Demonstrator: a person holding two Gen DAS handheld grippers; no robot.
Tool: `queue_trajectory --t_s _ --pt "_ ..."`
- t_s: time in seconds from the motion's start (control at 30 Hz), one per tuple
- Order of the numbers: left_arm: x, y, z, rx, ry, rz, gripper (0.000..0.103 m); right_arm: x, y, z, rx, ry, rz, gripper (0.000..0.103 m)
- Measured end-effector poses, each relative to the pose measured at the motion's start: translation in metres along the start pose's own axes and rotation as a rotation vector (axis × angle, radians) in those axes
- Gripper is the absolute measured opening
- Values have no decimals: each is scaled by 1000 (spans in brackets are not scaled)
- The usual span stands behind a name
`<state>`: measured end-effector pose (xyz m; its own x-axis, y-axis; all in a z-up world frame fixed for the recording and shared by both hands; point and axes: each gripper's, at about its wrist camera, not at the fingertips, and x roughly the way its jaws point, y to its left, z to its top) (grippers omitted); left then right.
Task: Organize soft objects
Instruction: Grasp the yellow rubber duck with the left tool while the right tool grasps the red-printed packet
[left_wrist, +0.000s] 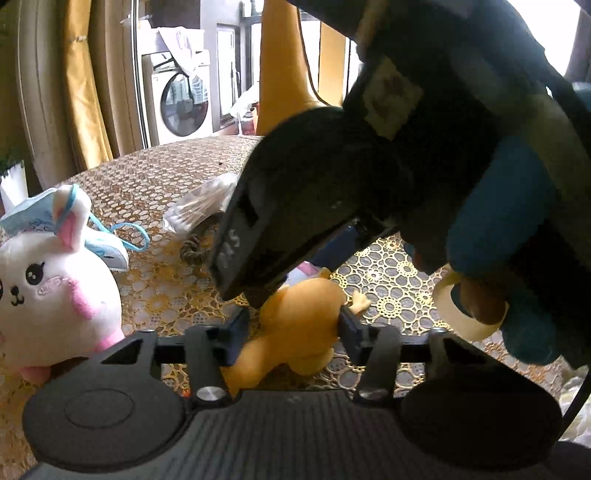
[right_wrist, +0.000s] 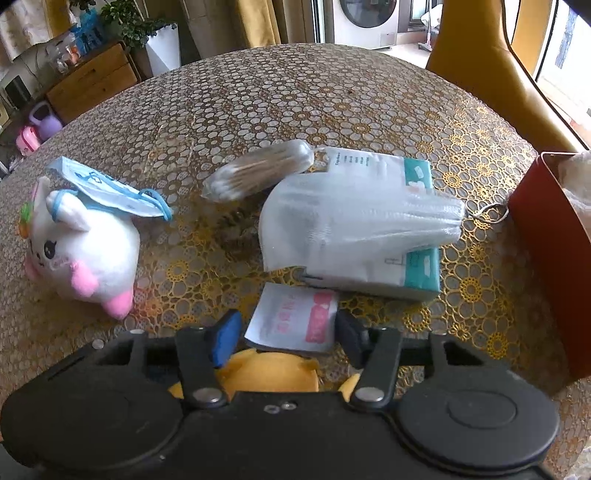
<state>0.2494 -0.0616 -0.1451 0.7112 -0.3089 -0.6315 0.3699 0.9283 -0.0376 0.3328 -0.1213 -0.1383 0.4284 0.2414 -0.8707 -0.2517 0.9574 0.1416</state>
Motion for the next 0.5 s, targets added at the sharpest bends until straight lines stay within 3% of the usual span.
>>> queue_trajectory --t_s 0.27,0.5 --pt "-5 -5 1 4 11 4 34 -6 -6 -2 38 -9 27 44" --pt "-17 -7 -7 -6 29 -3 31 -13 -10 -8 73 -10 47 39"
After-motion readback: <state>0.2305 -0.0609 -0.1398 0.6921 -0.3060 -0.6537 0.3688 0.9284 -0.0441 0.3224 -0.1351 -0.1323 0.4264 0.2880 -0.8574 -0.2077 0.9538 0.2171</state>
